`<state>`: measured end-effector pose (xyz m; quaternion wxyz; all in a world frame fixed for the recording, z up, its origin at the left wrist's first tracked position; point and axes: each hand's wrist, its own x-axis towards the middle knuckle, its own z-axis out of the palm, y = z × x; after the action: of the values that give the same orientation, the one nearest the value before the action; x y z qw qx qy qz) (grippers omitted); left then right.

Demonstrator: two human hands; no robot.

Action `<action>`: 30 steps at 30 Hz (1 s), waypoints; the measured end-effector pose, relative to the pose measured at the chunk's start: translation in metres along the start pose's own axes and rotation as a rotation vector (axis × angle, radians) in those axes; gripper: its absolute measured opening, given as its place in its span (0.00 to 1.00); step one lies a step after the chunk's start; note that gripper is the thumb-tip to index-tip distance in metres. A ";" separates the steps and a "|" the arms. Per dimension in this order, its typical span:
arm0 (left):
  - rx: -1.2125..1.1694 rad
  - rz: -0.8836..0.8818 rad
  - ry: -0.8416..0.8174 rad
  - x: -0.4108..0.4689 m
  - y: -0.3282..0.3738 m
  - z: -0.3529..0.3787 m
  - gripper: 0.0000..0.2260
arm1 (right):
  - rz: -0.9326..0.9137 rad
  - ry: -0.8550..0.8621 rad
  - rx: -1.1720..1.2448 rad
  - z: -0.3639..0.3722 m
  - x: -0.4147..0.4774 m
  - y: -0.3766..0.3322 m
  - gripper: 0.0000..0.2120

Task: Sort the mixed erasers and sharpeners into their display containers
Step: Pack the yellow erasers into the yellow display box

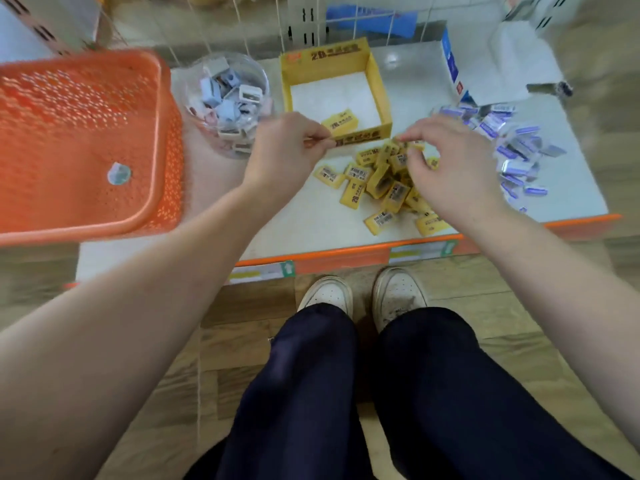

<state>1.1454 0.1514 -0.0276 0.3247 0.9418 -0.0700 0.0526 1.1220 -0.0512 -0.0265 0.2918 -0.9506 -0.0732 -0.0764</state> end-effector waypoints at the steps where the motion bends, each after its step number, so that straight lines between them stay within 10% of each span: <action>1: 0.001 0.003 -0.015 -0.010 0.002 -0.008 0.08 | -0.013 -0.038 -0.004 -0.001 -0.004 -0.008 0.11; 9: 0.034 -0.071 -0.097 -0.092 -0.023 -0.038 0.07 | -0.095 -0.451 -0.011 0.010 -0.040 -0.044 0.08; 30: 0.089 -0.082 -0.218 -0.116 -0.083 -0.005 0.06 | -0.038 -0.385 0.116 0.095 -0.051 -0.046 0.09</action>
<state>1.0448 0.2308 -0.0909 0.2751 0.9574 -0.0637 -0.0606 1.0739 0.0350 -0.0888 0.3252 -0.9277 -0.1501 0.1057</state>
